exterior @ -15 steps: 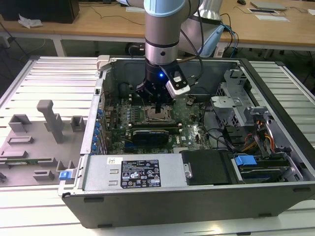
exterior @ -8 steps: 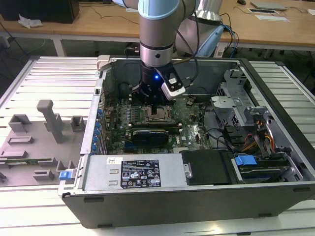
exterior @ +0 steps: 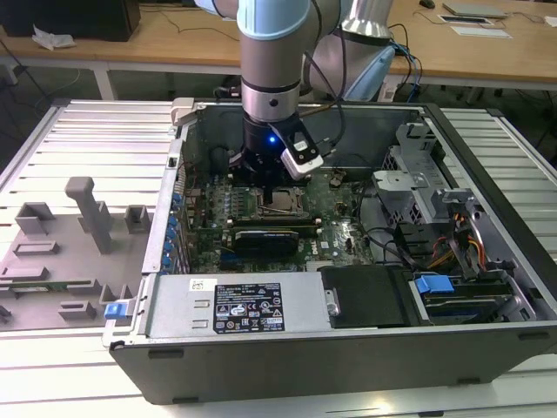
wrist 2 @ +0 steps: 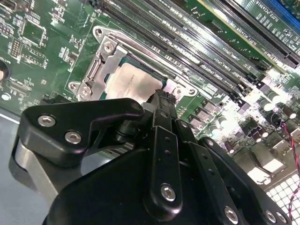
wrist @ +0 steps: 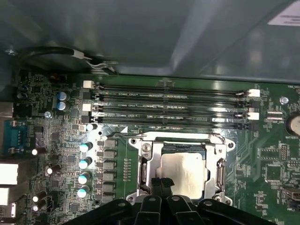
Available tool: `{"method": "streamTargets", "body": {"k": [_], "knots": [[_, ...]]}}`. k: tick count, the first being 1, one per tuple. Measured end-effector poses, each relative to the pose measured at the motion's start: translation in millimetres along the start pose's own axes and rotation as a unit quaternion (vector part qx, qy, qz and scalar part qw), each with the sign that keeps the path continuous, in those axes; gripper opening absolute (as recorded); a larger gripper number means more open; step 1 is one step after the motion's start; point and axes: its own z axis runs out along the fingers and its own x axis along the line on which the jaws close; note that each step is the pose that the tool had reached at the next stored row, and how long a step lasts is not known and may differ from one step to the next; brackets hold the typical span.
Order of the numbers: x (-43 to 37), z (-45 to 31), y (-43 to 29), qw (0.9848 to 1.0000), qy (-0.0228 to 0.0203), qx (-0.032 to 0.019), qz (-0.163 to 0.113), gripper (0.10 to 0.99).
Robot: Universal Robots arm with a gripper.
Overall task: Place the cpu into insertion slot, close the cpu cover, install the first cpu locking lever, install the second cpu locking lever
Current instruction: 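Close the cpu cover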
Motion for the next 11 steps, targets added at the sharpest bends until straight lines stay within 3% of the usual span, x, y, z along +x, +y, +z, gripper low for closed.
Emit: {"method": "streamTargets", "body": {"k": [7, 9, 11], "knots": [[5.1, 1.7, 2.3, 1.0000, -0.0002, -0.0026, -0.007, 0.106], [6.4, 3.0, 2.3, 0.9999, -0.0007, -0.0091, -0.011, 0.106], [6.7, 3.5, 2.4, 0.9998, -0.0012, -0.0119, -0.013, 0.106]]}}
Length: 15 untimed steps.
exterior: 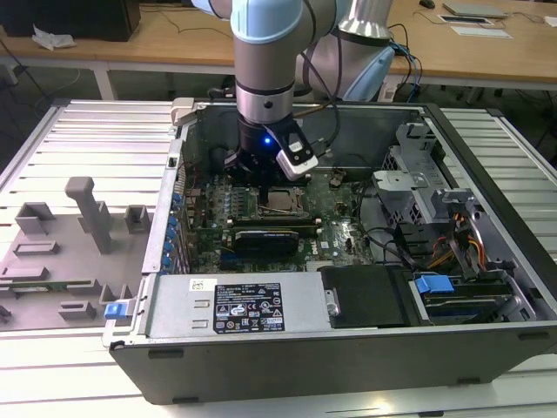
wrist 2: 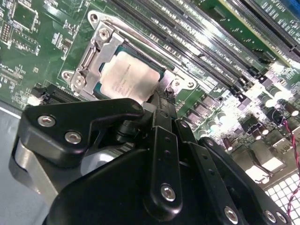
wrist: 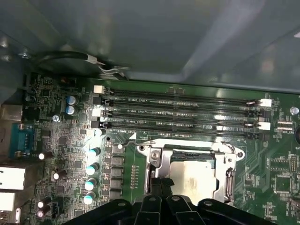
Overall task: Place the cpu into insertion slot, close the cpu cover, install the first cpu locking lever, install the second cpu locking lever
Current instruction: 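Close the cpu cover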
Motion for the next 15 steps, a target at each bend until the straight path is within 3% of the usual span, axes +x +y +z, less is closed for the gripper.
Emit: {"method": "streamTargets", "body": {"k": [8, 11, 15], "knots": [[-0.3, 3.6, -0.3, 1.0000, 0.0002, -0.0009, -0.004, 0.106], [-0.5, 4.2, 0.1, 1.0000, -0.0001, -0.0047, -0.006, 0.106], [-0.5, 6.2, 0.7, 1.0000, 0.0000, -0.0051, -0.007, 0.106]]}}
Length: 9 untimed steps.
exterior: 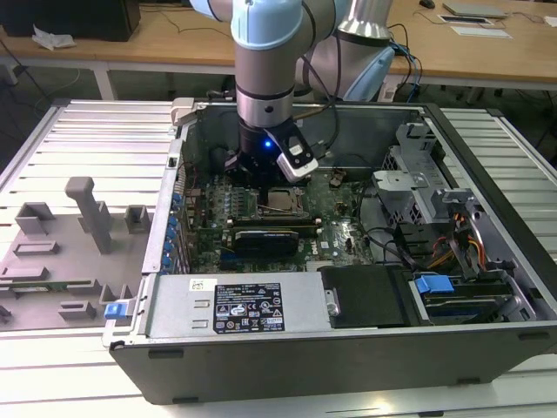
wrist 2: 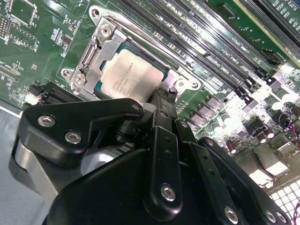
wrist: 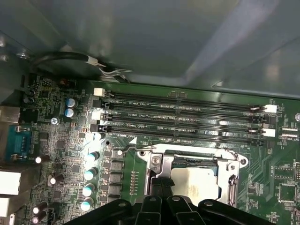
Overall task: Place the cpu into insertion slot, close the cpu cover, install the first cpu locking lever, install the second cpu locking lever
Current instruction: 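Close the cpu cover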
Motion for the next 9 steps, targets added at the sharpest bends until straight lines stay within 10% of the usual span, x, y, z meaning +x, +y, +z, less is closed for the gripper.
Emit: {"method": "streamTargets", "body": {"k": [9], "knots": [[-5.0, 0.1, -0.4, 1.0000, 0.0001, 0.0000, -0.001, 0.106]]}}
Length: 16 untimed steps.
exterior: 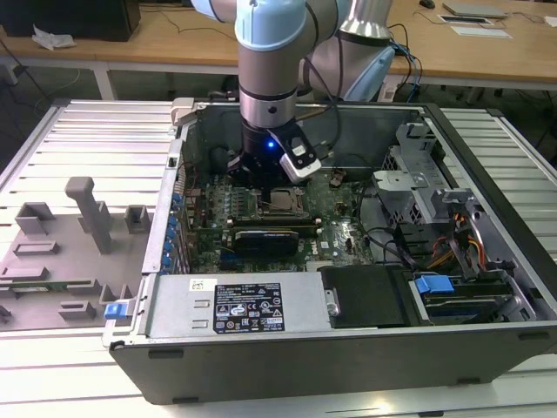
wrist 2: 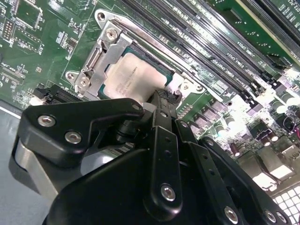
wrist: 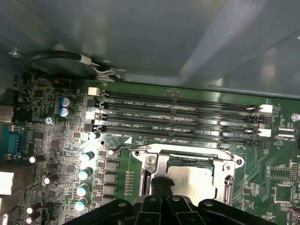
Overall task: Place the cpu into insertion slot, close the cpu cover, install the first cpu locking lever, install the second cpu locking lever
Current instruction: 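Close the cpu cover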
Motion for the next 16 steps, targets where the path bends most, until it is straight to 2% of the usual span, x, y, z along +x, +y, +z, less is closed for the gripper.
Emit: {"method": "streamTargets", "body": {"k": [2, 4, 10, 12, 16], "knots": [[-0.4, -3.6, 0.2, 1.0000, -0.0001, 0.0000, 0.000, 0.106], [-0.6, -11.2, 0.6, 1.0000, -0.0001, -0.0001, 0.000, 0.106], [-1.6, -12.0, 0.5, 1.0000, 0.0000, 0.0000, 0.000, 0.106], [-10.1, -11.8, -0.3, 1.0000, 0.0015, -0.0002, 0.000, 0.106], [-20.4, -11.5, -1.3, 1.0000, 0.0034, -0.0004, 0.000, 0.106]]}}
